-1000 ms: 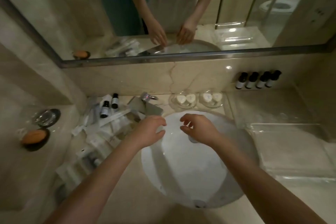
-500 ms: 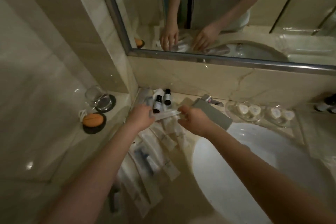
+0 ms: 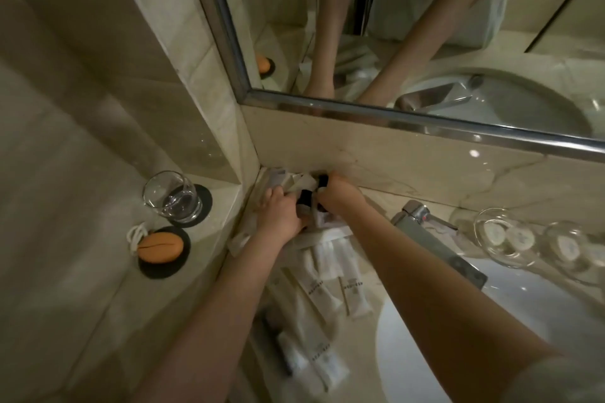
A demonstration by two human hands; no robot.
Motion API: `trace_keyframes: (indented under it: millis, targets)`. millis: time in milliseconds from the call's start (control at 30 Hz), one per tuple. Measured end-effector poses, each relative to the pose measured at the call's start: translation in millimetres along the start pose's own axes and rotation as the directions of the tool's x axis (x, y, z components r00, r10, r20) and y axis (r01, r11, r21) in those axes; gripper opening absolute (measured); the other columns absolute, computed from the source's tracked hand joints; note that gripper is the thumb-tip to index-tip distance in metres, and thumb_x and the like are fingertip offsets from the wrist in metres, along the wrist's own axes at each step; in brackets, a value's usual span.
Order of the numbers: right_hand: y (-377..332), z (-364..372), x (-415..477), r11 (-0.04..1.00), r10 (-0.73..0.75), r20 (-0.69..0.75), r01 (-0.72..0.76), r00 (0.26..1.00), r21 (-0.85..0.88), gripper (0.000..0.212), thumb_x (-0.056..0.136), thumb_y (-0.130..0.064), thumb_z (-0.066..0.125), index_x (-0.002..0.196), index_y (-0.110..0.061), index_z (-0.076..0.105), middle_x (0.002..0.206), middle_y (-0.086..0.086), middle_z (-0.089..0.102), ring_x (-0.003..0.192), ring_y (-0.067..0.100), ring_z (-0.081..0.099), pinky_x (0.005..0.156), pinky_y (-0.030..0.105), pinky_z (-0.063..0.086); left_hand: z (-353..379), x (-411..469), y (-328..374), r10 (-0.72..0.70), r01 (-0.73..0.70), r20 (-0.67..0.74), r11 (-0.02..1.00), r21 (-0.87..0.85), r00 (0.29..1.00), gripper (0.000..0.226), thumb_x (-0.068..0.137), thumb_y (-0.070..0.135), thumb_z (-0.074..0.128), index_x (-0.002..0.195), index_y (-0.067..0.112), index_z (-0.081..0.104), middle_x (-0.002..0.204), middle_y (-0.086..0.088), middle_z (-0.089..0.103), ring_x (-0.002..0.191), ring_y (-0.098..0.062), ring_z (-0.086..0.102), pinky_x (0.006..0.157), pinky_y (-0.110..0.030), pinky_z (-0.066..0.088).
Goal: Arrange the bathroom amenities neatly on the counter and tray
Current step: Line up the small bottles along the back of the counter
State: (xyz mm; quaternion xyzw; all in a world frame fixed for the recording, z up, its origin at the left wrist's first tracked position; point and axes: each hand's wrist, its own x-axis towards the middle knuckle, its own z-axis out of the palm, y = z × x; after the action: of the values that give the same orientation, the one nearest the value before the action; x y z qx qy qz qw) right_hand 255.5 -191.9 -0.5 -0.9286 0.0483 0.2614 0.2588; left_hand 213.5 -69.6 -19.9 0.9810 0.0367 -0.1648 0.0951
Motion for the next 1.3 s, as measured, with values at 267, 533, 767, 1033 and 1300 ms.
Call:
trace_keyframes:
  millis: [267, 533, 767, 1033, 1300]
  targets:
    - [15.2, 6.2, 26.0, 0.990, 0.063, 0.018, -0.065, 0.998, 0.124, 0.025, 0.081, -0.023, 0.057, 0.103, -0.011, 0.063, 0.093, 0.009, 0.070, 0.083, 0.023, 0.065, 0.073, 0.031, 0.054, 12.8, 14.1, 7.7, -0.086, 0.084, -0.041, 0.996, -0.043, 0.995, 0.040, 0.080, 0.035, 0.059, 0.114, 0.014, 0.059, 0.124, -0.008, 0.047, 0.121, -0.029, 0.037, 0.102, -0.040, 0.036]
    - [13.5, -9.5, 9.7, 0.945, 0.026, -0.033, -0.014, 0.999, 0.326, 0.038, 0.084, -0.023, 0.057, 0.117, -0.003, 0.058, 0.098, 0.013, 0.063, 0.089, 0.027, 0.060, 0.074, 0.033, 0.048, -11.4, -1.5, 4.3, -0.129, 0.083, -0.114, 0.937, -0.339, 0.985, 0.037, 0.082, 0.038, 0.060, 0.096, 0.003, 0.061, 0.114, -0.015, 0.049, 0.105, -0.032, 0.051, 0.090, -0.037, 0.044]
    - [28.7, -42.0, -69.5, 0.775, -0.104, -0.141, 0.169, 0.984, 0.608, 0.036, 0.085, -0.010, 0.058, 0.118, -0.008, 0.044, 0.103, 0.013, 0.056, 0.082, 0.021, 0.056, 0.062, 0.029, 0.045, -55.7, -55.7, 13.2, -0.087, -0.059, -0.243, 0.841, -0.538, 0.966, 0.024, 0.083, 0.028, 0.062, 0.092, 0.006, 0.059, 0.100, -0.006, 0.045, 0.085, -0.021, 0.048, 0.071, -0.026, 0.033]
    - [80.6, -64.9, -177.6, 0.548, -0.112, -0.263, 0.280, 0.958, 0.788, 0.023, 0.085, -0.001, 0.058, 0.097, -0.018, 0.046, 0.090, 0.006, 0.057, 0.064, 0.011, 0.053, 0.054, 0.017, 0.044, -83.0, -138.2, 68.2, 0.029, -0.229, -0.289, 0.686, -0.690, 0.957, 0.012, 0.084, 0.024, 0.063, 0.085, 0.019, 0.052, 0.078, 0.006, 0.058, 0.071, -0.012, 0.055, 0.057, -0.021, 0.040]
    - [193.2, -84.5, -260.7, 0.519, 0.052, -0.362, 0.284, 0.931, 0.806, 0.028, 0.087, -0.004, 0.055, 0.107, -0.021, 0.050, 0.090, -0.001, 0.058, 0.068, 0.015, 0.053, 0.065, 0.024, 0.043, -50.3, -189.2, 173.8, 0.260, -0.334, -0.215, 0.628, -0.703, 0.941, 0.011, 0.083, 0.021, 0.064, 0.089, 0.016, 0.056, 0.083, 0.002, 0.060, 0.077, -0.015, 0.056, 0.067, -0.028, 0.046]
